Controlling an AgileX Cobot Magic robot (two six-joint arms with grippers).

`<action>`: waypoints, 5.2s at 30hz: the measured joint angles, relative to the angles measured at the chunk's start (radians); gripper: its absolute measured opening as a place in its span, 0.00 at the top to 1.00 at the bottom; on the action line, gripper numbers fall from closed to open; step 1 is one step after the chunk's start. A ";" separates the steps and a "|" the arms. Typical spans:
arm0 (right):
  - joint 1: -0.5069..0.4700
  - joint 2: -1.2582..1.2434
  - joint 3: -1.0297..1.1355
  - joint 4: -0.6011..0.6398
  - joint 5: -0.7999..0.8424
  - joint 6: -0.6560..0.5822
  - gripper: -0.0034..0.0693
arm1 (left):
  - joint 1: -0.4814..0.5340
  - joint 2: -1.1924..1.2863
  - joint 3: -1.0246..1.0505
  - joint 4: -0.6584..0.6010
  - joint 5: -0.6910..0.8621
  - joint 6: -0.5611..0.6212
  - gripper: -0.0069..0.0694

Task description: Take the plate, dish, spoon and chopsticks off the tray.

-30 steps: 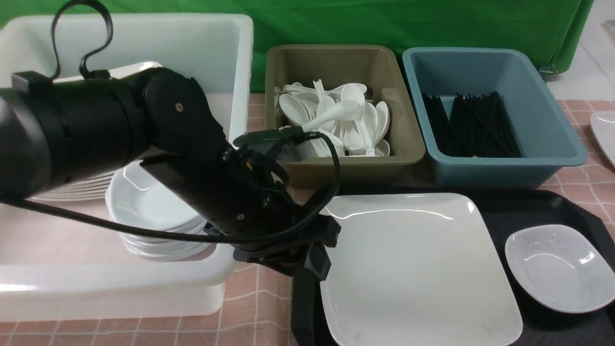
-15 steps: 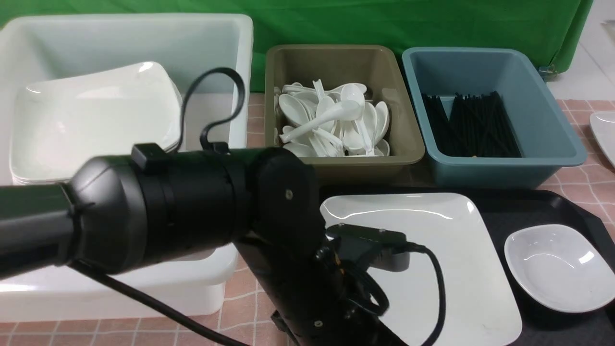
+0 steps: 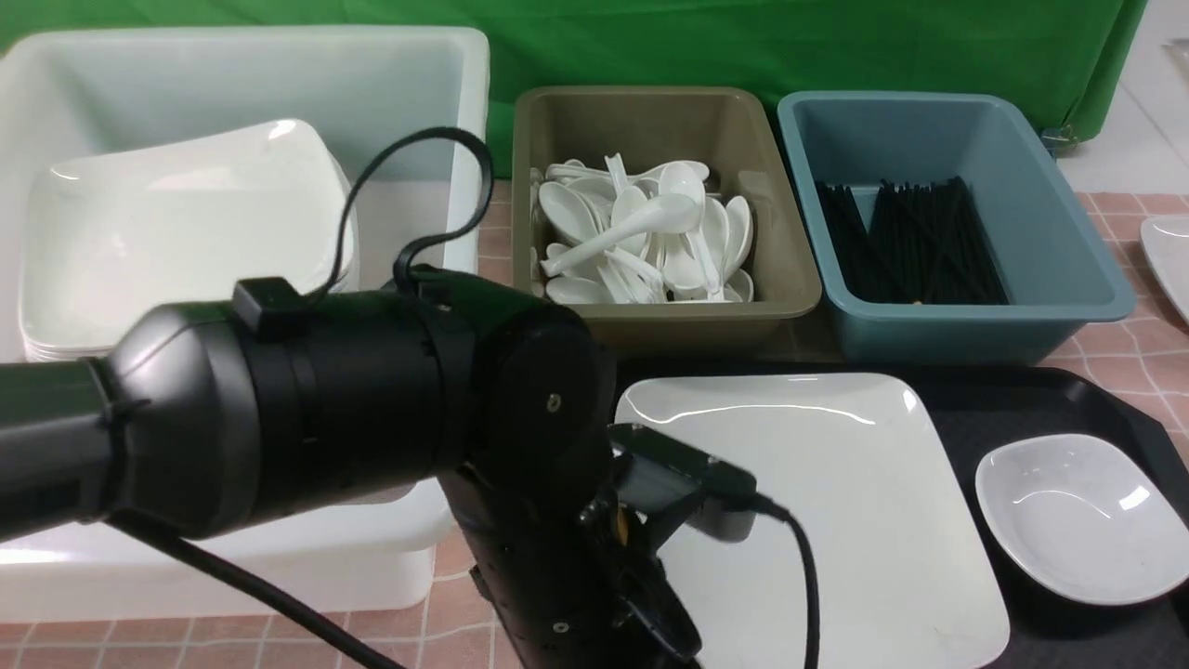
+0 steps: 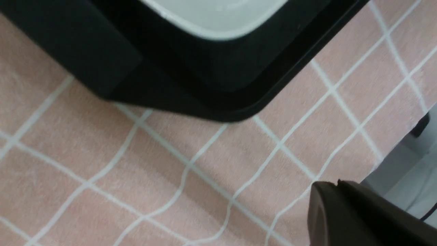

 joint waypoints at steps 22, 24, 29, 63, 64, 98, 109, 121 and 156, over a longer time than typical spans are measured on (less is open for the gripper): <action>0.095 0.932 -0.297 0.010 0.397 -0.261 0.79 | 0.054 -0.021 -0.209 0.005 0.053 0.020 0.91; 0.145 1.015 -0.358 -0.026 0.368 -0.262 0.67 | 0.107 -0.053 -0.209 -0.013 0.052 0.036 0.91; 0.245 1.173 -0.447 -0.196 0.270 -0.232 0.44 | 0.241 -0.127 -0.210 -0.123 0.054 0.125 0.91; 0.352 1.374 -0.537 -0.525 0.267 -0.065 0.84 | 0.322 -0.241 -0.403 -0.096 0.182 0.185 0.91; 0.376 1.310 -0.588 -0.472 0.312 -0.065 0.84 | 0.322 -0.260 -0.459 -0.031 0.199 0.183 0.91; 0.879 2.084 -1.504 0.058 -0.114 -0.990 0.81 | 1.218 -0.424 -0.524 -0.201 0.218 0.115 0.91; 0.878 1.980 -1.507 0.044 -0.007 -0.907 0.22 | 1.218 -0.419 -0.495 -0.212 0.219 0.119 0.90; 0.874 1.556 -1.509 -0.171 0.597 -0.512 0.75 | 1.172 -0.413 -0.494 -0.278 0.218 0.161 0.90; 0.575 0.512 -0.384 -0.244 0.576 0.211 0.91 | 0.036 -0.030 0.110 -0.125 -0.237 -0.415 0.33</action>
